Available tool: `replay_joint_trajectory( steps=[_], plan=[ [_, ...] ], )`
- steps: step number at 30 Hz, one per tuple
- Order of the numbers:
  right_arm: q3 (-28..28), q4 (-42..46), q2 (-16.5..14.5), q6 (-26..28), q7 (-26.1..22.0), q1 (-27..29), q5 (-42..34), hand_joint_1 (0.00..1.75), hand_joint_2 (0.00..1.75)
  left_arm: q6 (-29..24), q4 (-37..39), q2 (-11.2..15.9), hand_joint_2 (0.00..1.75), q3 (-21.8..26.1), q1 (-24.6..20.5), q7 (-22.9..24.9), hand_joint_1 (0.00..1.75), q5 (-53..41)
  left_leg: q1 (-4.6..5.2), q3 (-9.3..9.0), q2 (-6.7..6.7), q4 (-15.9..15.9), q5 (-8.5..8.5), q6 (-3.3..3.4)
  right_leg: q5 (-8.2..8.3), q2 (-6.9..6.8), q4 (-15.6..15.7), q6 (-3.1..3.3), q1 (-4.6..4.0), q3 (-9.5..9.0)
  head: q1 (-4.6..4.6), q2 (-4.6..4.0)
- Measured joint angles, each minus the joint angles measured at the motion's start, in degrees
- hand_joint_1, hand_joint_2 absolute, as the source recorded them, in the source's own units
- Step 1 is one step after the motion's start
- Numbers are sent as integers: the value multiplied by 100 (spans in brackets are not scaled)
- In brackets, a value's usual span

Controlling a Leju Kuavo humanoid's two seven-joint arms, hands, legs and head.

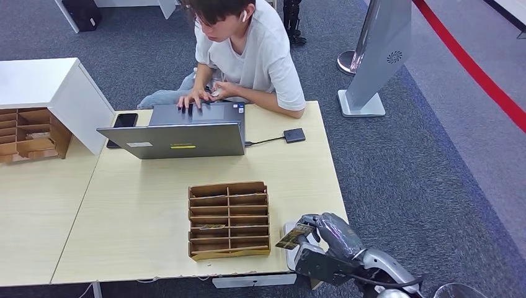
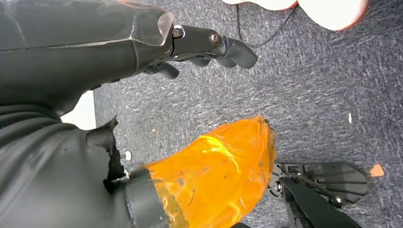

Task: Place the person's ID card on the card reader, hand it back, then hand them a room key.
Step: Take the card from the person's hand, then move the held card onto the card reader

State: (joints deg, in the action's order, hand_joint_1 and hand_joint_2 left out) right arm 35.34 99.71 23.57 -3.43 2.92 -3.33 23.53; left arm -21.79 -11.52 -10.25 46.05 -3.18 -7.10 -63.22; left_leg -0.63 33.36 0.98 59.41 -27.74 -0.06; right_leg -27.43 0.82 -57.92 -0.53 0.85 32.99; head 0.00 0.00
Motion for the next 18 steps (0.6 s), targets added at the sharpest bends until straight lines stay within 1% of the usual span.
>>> replay_joint_trajectory(
  steps=[7,12,18],
  plan=[
    [25,-132,310,-29,259,14,103,175,175,2,0,0,0,1,1,44,0,-37,0,0,0,0,0,0,0,0,0,0,0,0,0,1],
    [39,-200,370,-26,327,39,106,175,175,2,0,0,0,1,1,44,0,-55,0,0,0,0,0,0,0,0,0,0,0,0,0,0],
    [96,-309,368,-19,424,43,129,175,175,3,0,-2,0,-2,0,37,0,-98,0,0,0,0,0,0,0,0,0,0,0,0,0,0]
  ],
)
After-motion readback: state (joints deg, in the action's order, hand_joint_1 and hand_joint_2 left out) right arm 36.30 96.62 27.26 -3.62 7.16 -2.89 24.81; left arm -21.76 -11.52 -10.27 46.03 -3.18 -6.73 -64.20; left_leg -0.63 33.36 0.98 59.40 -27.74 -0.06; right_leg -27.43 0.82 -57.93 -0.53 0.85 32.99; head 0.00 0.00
